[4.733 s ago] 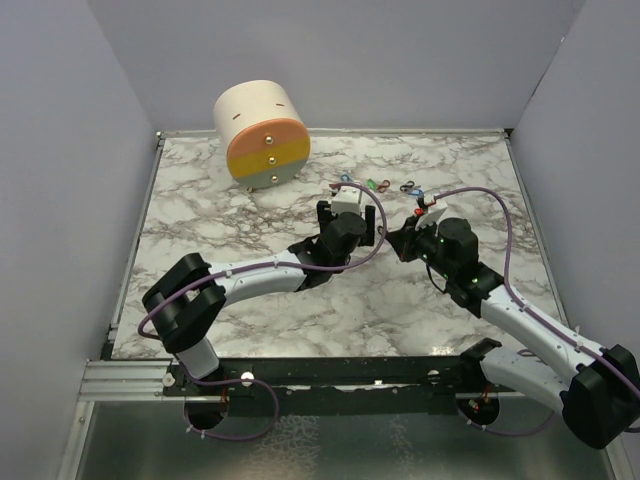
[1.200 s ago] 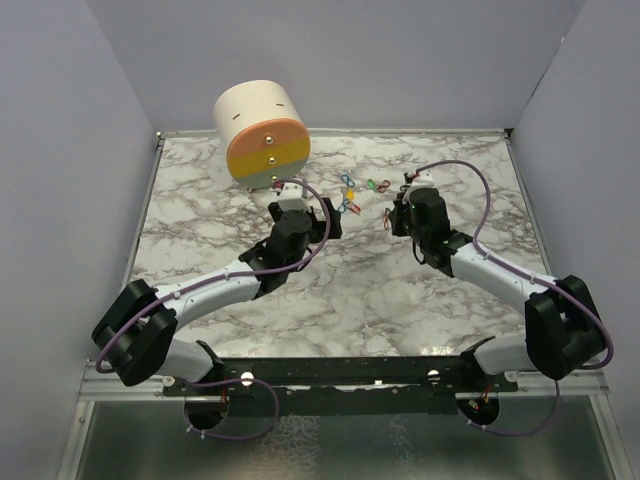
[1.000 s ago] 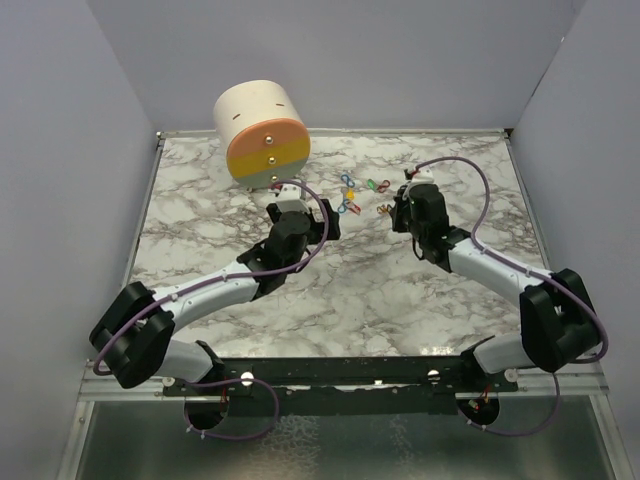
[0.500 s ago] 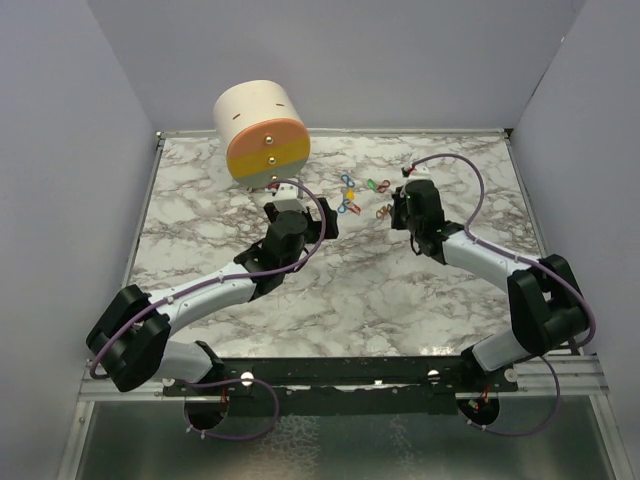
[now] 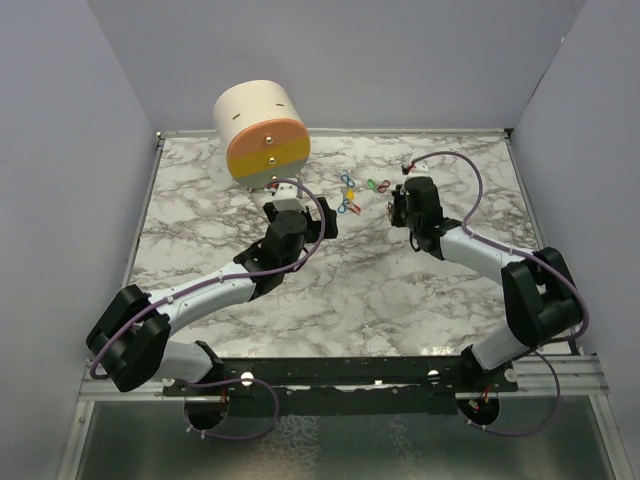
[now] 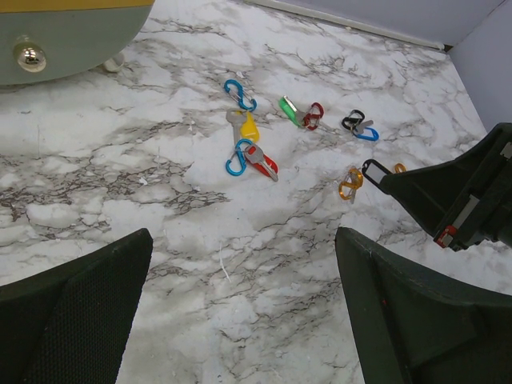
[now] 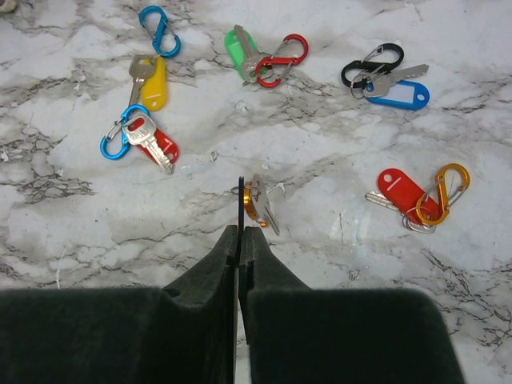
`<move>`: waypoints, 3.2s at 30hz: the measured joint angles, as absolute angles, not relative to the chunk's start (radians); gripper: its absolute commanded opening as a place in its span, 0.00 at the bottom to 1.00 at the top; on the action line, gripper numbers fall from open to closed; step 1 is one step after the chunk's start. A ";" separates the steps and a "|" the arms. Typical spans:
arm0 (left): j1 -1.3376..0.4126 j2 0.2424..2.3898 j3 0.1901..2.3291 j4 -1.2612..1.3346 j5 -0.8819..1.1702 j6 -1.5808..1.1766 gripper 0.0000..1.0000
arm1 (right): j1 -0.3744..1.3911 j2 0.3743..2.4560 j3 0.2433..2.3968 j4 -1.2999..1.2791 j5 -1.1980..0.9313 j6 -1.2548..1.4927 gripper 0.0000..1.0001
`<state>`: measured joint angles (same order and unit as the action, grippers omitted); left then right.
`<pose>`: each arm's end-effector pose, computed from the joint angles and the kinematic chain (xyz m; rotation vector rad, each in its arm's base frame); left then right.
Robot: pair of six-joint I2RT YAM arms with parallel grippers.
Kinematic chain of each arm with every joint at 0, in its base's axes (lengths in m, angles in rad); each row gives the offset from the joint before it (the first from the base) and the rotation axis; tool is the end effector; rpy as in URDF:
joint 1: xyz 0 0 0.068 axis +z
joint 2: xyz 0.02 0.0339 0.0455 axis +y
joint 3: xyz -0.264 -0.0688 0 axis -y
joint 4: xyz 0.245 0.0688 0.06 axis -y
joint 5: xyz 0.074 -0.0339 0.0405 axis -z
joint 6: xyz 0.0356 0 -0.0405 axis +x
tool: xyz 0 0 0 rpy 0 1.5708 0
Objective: Put the keys on the keyring
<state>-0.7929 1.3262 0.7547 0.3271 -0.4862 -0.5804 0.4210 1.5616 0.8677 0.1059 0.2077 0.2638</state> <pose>0.2202 -0.1999 0.2621 -0.1547 1.8127 -0.5420 0.3086 0.1301 0.2066 -0.0492 2.1491 0.1750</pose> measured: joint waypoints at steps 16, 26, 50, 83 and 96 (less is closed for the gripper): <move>-0.792 1.326 0.755 0.327 -0.486 -0.580 0.99 | 0.403 1.637 0.911 0.113 0.193 0.265 0.10; -0.792 1.326 0.755 0.323 -0.486 -0.580 0.99 | 0.399 1.636 0.912 0.112 0.192 0.276 0.46; -0.791 1.202 0.771 0.222 -0.484 -0.550 0.99 | 0.509 0.918 0.500 0.043 0.046 0.445 0.84; -0.791 1.027 0.461 0.165 -0.566 -0.619 0.99 | 0.863 0.810 0.191 0.187 0.130 0.531 0.91; -0.791 1.023 0.461 0.164 -0.566 -0.633 0.99 | 0.865 0.785 0.191 0.179 0.142 0.531 0.95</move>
